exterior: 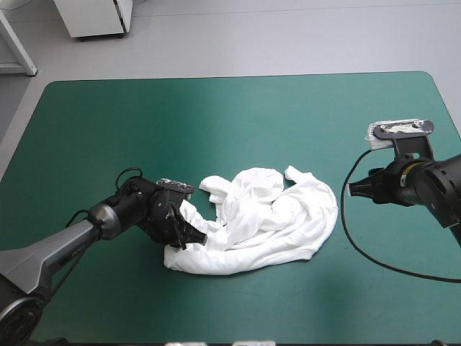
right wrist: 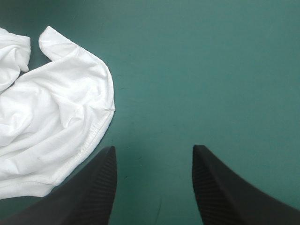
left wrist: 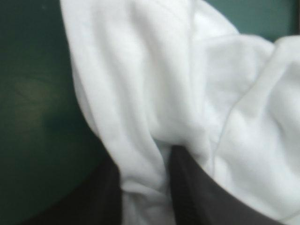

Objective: Fold the cloth

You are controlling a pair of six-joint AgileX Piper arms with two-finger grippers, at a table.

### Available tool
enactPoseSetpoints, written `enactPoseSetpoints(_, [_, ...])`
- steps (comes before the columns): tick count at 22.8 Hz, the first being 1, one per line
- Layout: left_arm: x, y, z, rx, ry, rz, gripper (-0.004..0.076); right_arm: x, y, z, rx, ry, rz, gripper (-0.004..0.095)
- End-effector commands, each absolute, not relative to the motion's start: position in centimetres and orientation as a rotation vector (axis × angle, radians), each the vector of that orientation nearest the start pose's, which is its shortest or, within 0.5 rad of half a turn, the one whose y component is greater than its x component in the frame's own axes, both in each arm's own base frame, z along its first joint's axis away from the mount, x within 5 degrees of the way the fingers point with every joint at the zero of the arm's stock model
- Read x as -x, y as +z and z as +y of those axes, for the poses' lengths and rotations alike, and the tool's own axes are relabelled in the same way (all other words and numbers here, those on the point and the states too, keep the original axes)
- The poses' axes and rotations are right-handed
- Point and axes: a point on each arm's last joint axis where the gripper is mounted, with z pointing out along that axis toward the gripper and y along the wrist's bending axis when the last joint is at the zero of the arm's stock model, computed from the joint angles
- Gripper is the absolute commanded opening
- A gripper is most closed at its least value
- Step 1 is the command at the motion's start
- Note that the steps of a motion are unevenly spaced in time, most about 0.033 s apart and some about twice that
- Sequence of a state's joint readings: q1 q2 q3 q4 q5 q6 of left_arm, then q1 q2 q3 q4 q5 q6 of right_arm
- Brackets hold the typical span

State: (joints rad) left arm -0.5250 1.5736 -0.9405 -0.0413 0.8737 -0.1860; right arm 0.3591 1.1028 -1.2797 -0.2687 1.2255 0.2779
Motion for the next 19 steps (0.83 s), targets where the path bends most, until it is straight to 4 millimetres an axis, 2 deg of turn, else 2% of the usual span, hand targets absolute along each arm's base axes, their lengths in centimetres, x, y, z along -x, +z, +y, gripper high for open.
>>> enactPoseSetpoints(1, [-24.2,20.4,-14.8,-0.445,-0.169,2.943,-0.0013,-18.9,42.2,4.7,0.111,-0.048,2.393,0.0468])
enactPoseSetpoints(4, [-24.2,20.4,-14.8,-0.447,-0.167,2.935,-0.001,-19.0,41.8,5.4,0.111,0.026,2.429,0.0469])
enactPoseSetpoints(7, [-24.3,20.4,-14.8,-0.443,-0.173,2.934,-0.001,-21.2,39.7,6.5,0.142,0.024,2.532,0.0469])
enactPoseSetpoints(9, [-24.3,20.4,-14.8,-0.443,-0.173,2.934,-0.001,-23.5,37.4,7.4,0.162,0.008,2.576,0.0469])
enactPoseSetpoints(10, [-24.2,20.4,-14.8,-0.444,-0.172,2.936,-0.001,-24.6,35.6,7.9,0.169,0.002,2.616,0.0469])
enactPoseSetpoints(13, [-24.2,20.4,-14.8,-0.444,-0.172,2.936,-0.001,-25.8,32.4,8.7,0.178,0.036,2.669,0.0469])
enactPoseSetpoints(14, [-24.2,20.4,-14.8,-0.443,-0.173,2.936,-0.001,-26.3,30.4,9.0,0.185,0.041,2.695,0.0469])
enactPoseSetpoints(16, [-24.2,20.4,-14.8,-0.432,-0.176,2.938,-0.001,-27.2,27.9,9.4,0.175,0.037,2.729,0.0479])
enactPoseSetpoints(19, [-24.2,20.4,-14.8,-0.435,-0.176,2.938,-0.001,-28.4,26.1,9.8,0.181,0.035,2.751,0.0523])
